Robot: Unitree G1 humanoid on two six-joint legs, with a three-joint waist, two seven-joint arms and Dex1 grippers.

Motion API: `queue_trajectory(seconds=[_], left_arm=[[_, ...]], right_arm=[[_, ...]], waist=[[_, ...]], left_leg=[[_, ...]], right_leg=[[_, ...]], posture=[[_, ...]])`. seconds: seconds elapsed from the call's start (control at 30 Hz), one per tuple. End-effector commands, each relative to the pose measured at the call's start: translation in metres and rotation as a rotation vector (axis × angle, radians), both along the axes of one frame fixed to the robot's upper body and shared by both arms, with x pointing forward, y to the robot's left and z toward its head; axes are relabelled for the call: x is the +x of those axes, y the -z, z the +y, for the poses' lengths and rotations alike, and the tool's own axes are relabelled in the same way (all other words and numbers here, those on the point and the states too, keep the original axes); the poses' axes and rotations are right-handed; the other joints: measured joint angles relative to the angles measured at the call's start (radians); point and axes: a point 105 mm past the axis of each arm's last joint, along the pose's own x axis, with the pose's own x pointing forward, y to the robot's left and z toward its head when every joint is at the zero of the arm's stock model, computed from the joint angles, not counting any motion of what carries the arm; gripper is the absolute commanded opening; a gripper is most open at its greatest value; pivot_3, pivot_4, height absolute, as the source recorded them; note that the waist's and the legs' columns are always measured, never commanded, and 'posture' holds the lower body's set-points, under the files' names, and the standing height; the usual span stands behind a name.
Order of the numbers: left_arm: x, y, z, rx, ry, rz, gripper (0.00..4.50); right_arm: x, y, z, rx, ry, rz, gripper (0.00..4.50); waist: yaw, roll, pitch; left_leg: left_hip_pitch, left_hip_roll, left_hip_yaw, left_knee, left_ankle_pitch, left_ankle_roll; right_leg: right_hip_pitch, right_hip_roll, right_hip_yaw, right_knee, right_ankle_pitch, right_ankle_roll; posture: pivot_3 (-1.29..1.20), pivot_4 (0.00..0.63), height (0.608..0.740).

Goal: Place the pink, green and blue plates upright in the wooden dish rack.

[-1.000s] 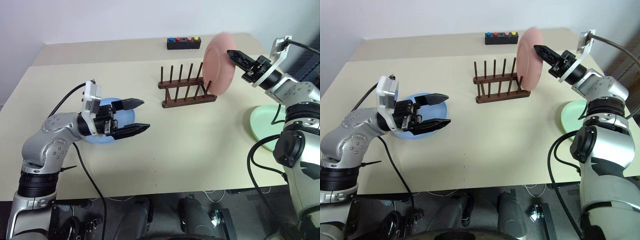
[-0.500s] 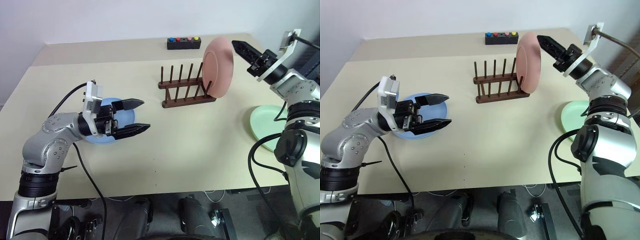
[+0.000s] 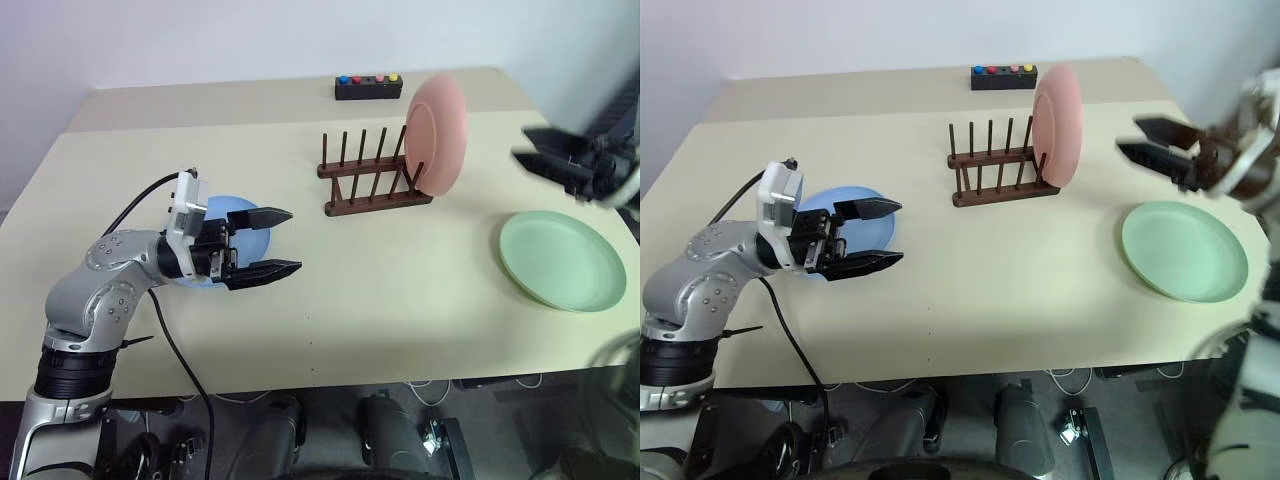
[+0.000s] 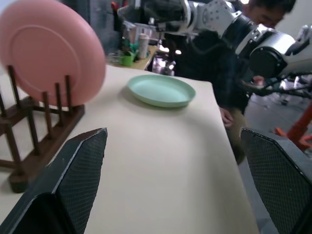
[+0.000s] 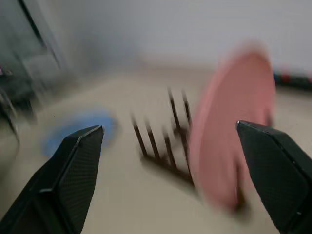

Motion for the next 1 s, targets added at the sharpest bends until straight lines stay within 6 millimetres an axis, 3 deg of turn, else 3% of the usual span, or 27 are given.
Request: queue_trajectory(seconds=[0.03,0.37,0.47,0.57,0.7,0.9,0.97,1.0], left_arm=[[-0.005,-0.001,-0.009,0.009,0.037,-0.074,4.50],[0.004,0.004,-0.023,0.019,0.096,-0.112,4.50],[0.006,0.004,-0.025,0.019,0.105,-0.117,4.50],[0.007,0.003,-0.026,0.021,0.107,-0.121,4.50],[0.007,0.002,-0.023,0.023,0.101,-0.118,4.50],[0.007,0.002,-0.020,0.019,0.080,-0.111,4.50],[0.007,0.002,-0.019,0.015,0.073,-0.109,4.50],[0.008,0.002,-0.019,0.014,0.069,-0.109,4.50]], right_arm=[[-0.022,0.043,-0.009,-0.314,0.021,0.169,4.44],[-0.056,0.093,-0.024,-0.508,0.144,0.333,4.44],[-0.052,0.099,-0.037,-0.559,0.215,0.320,3.60],[-0.049,0.107,-0.054,-0.690,0.265,0.289,2.14],[-0.042,0.102,-0.054,-0.707,0.266,0.259,0.06],[-0.034,0.094,-0.047,-0.715,0.236,0.214,0.02],[-0.026,0.080,-0.043,-0.691,0.238,0.157,0.02],[-0.013,0.057,-0.039,-0.600,0.277,0.079,0.02]], waist=[[-0.001,-0.001,0.000],[0.000,0.001,-0.001],[0.001,0.001,-0.001],[0.001,0.001,-0.001],[-0.003,0.000,-0.001],[-0.003,-0.001,-0.001],[-0.003,0.000,-0.001],[-0.006,-0.001,-0.001]], left_leg=[[0.000,0.000,0.000,0.000,0.000,0.000],[0.001,0.001,0.003,0.001,-0.002,0.004],[0.001,0.001,0.004,0.002,-0.003,0.004],[0.001,0.001,0.004,0.002,-0.002,0.004],[0.001,0.001,0.004,0.002,-0.001,0.002],[0.002,0.002,0.004,0.001,-0.001,0.002],[0.002,0.001,0.004,0.002,-0.001,0.002],[0.002,0.001,0.004,0.002,-0.001,0.002]], right_leg=[[0.000,0.000,0.000,0.000,0.000,0.000],[0.001,0.000,0.003,0.000,0.000,0.000],[0.001,0.000,0.003,0.000,0.000,0.000],[0.001,0.000,0.003,0.000,0.000,0.000],[0.001,0.000,0.003,0.000,0.000,0.000],[0.002,0.001,0.003,0.000,0.000,0.000],[0.002,0.001,0.003,0.000,0.000,0.000],[0.002,0.001,0.003,0.000,0.000,0.000]], posture=[[0.00,0.150,0.740],[0.00,0.150,0.740],[0.00,0.150,0.740],[0.00,0.150,0.740],[0.00,0.150,0.740],[0.00,0.150,0.740],[0.00,0.150,0.740],[0.00,0.150,0.740]])
